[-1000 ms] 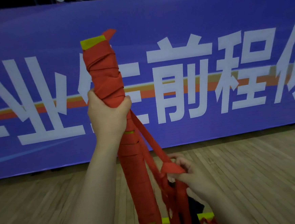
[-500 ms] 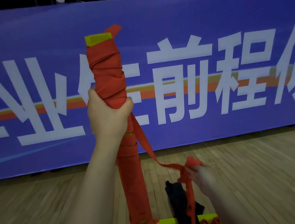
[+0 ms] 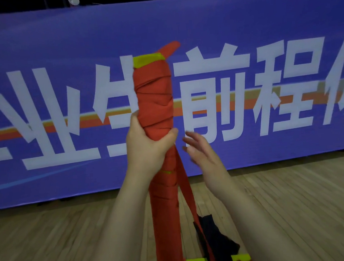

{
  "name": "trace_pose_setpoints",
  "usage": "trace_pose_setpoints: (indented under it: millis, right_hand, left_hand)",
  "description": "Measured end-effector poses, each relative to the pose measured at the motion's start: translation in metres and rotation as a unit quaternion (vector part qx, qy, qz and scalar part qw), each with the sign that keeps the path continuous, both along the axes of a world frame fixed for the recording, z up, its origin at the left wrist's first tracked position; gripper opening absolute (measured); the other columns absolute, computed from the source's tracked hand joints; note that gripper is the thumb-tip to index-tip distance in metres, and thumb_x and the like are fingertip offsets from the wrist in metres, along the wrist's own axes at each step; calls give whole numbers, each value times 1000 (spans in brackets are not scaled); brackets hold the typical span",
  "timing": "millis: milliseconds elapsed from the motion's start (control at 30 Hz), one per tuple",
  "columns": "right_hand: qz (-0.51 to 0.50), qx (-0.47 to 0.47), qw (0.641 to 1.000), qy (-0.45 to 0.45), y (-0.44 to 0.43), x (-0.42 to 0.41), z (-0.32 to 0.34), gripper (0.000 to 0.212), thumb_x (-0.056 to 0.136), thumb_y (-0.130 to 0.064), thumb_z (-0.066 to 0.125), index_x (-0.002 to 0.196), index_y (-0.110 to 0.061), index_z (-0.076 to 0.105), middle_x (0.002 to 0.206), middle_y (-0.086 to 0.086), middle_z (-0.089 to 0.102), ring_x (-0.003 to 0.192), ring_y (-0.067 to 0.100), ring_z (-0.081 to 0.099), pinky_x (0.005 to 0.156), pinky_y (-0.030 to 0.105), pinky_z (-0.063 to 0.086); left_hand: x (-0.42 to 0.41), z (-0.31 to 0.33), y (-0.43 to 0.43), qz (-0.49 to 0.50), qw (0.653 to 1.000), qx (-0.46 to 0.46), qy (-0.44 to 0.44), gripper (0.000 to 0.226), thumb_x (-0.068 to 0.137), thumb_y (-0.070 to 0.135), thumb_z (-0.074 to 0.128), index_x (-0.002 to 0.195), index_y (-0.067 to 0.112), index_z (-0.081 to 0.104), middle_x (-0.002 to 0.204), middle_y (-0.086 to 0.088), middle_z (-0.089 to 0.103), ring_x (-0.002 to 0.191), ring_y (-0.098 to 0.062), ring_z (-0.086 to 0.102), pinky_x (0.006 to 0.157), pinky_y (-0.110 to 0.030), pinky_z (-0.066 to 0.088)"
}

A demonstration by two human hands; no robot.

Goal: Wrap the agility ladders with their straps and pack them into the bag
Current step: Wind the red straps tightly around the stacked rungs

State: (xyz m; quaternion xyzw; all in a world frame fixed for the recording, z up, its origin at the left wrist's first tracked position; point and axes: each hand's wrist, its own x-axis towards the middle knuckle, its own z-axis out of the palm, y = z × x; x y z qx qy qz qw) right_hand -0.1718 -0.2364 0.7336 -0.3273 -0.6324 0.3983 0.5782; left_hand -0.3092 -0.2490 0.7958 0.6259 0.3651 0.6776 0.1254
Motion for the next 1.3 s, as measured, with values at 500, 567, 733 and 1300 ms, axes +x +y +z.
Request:
trace_pose_setpoints:
  millis: [500, 567, 733, 1300]
  right_hand:
    - [-17, -24, 990, -140, -43, 1, 68, 37, 83, -47, 63, 79, -11, 61, 50, -11, 37, 44, 8, 30, 43, 21, 27]
    - [-136, 36, 963, -228, -47, -12, 64, 55, 66, -68, 64, 74, -14, 60, 51, -11, 45, 46, 7, 41, 47, 22, 33]
    - [-221, 69, 965, -121, -46, -18, 63, 37, 65, -59, 72, 66, -23, 65, 52, -10, 62, 52, 3, 59, 51, 20, 48]
    - [-190, -4, 948, -257, -79, -14, 76, 46, 63, -63, 68, 78, -20, 67, 65, -6, 66, 59, 2, 61, 54, 20, 47]
  left_hand:
    - [-1, -18, -9, -32, 998, -42, 20, 47, 68, 26, 79, 103, 40, 50, 84, 14, 67, 74, 6, 63, 62, -11, 49]
    - [12, -25, -10, -26, 998, -49, -3, 41, 76, 21, 69, 102, 46, 48, 96, 7, 67, 86, -2, 65, 75, -27, 57]
    - [7, -25, -20, -55, 985, -43, 157, 82, 63, 41, 71, 137, 35, 35, 123, 10, 53, 107, -6, 59, 83, -33, 55]
    - [34, -46, -52, 6, 997, -72, 11, 34, 68, 42, 59, 100, 44, 49, 86, 14, 63, 81, -8, 64, 65, -24, 50]
